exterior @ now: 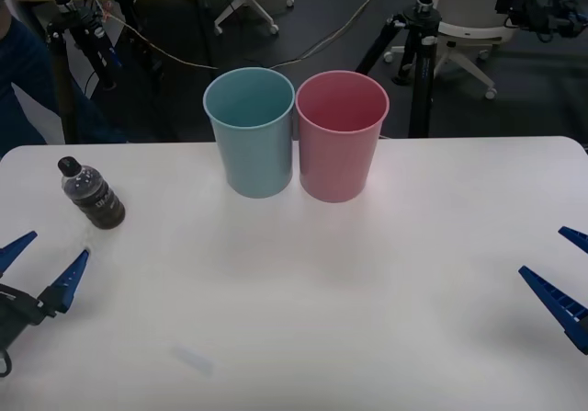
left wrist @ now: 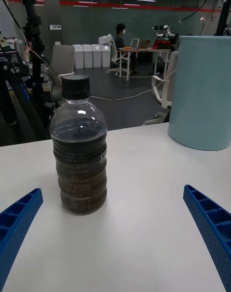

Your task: Grasp the object on the table and drop it into the matching bin: aluminum can to the light blue bin, PET bottle to the pink bin.

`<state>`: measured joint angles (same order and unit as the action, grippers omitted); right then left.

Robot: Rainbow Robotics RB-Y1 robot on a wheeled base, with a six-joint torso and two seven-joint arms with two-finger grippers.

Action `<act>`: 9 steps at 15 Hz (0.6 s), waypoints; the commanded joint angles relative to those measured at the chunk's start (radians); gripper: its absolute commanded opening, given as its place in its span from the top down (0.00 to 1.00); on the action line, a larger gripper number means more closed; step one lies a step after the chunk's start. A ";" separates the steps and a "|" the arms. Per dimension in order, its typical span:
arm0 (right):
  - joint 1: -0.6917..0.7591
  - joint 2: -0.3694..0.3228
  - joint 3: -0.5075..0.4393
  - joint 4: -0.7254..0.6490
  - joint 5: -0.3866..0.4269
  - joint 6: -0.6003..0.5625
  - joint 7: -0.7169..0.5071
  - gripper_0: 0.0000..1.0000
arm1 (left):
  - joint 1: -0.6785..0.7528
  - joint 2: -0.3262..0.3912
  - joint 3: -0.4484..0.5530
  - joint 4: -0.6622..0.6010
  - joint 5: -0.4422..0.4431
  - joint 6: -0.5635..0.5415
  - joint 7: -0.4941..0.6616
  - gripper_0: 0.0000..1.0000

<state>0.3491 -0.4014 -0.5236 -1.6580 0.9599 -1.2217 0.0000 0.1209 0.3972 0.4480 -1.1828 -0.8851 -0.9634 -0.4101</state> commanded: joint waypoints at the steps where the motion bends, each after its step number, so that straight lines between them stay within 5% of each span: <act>1: 0.000 0.000 0.000 0.000 0.000 0.000 0.000 0.00 | -0.061 0.000 -0.014 0.069 -0.006 0.003 -0.007 0.00; 9: 0.000 0.000 0.000 0.000 0.000 0.000 0.000 0.00 | -0.221 0.029 -0.020 0.250 -0.009 0.057 -0.041 0.00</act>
<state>0.3491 -0.4014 -0.5236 -1.6580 0.9599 -1.2217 0.0000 -0.0957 0.4261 0.4291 -0.9340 -0.8930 -0.9234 -0.4486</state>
